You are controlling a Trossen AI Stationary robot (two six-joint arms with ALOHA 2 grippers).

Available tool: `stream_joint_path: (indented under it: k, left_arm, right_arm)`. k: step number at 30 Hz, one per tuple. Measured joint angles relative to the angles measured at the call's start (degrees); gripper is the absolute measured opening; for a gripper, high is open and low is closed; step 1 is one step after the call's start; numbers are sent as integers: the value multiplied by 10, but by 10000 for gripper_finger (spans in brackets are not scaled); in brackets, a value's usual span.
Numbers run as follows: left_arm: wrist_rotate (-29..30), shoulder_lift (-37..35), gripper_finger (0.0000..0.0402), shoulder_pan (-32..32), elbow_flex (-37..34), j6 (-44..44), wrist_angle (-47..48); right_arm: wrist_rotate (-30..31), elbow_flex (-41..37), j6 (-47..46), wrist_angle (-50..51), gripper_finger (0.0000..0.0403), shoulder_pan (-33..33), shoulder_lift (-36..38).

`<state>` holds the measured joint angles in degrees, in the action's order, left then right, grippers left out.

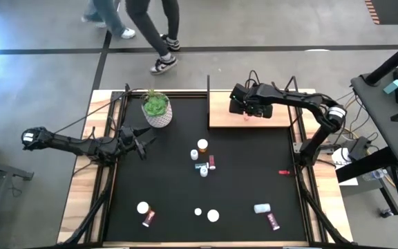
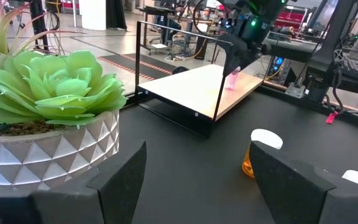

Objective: Pick and place medicine bottles onto shelf by color
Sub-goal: Put the top pink pill bottle on the shelf

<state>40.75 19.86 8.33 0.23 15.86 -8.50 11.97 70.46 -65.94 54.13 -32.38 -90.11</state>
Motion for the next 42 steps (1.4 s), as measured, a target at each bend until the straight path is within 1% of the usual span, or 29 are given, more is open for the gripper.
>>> stream_joint_path:
  k: [8, 11, 14, 19, 21, 25, 30, 37, 42]
  left_arm:
    - [0, 0, 270, 0, 0, 0, 0]
    - [0, 0, 270, 0, 0, 0, 0]
    - [0, 0, 270, 0, 0, 0, 0]
    - [0, 0, 270, 0, 0, 0, 0]
    - [0, 0, 270, 0, 0, 0, 0]
    - [0, 0, 270, 0, 0, 0, 0]
    - [0, 0, 270, 0, 0, 0, 0]
    - [0, 0, 270, 0, 0, 0, 0]
    - [0, 0, 270, 0, 0, 0, 0]
  right_arm:
    - [0, -1, 0, 1, 108, 0, 0]
    - [0, -1, 0, 1, 90, 1, 0]
    - [0, -1, 0, 1, 91, 1, 0]
    - [0, -1, 2, 1, 118, -11, 0]
    - [0, -1, 2, 5, 122, -23, 0]
    - [0, -2, 2, 13, 109, -58, 0]
    - [1, -2, 2, 14, 89, -117, 1]
    - [5, 3, 12, 17, 105, -176, 1]
    - [34, 22, 11, 39, 96, -205, 1]
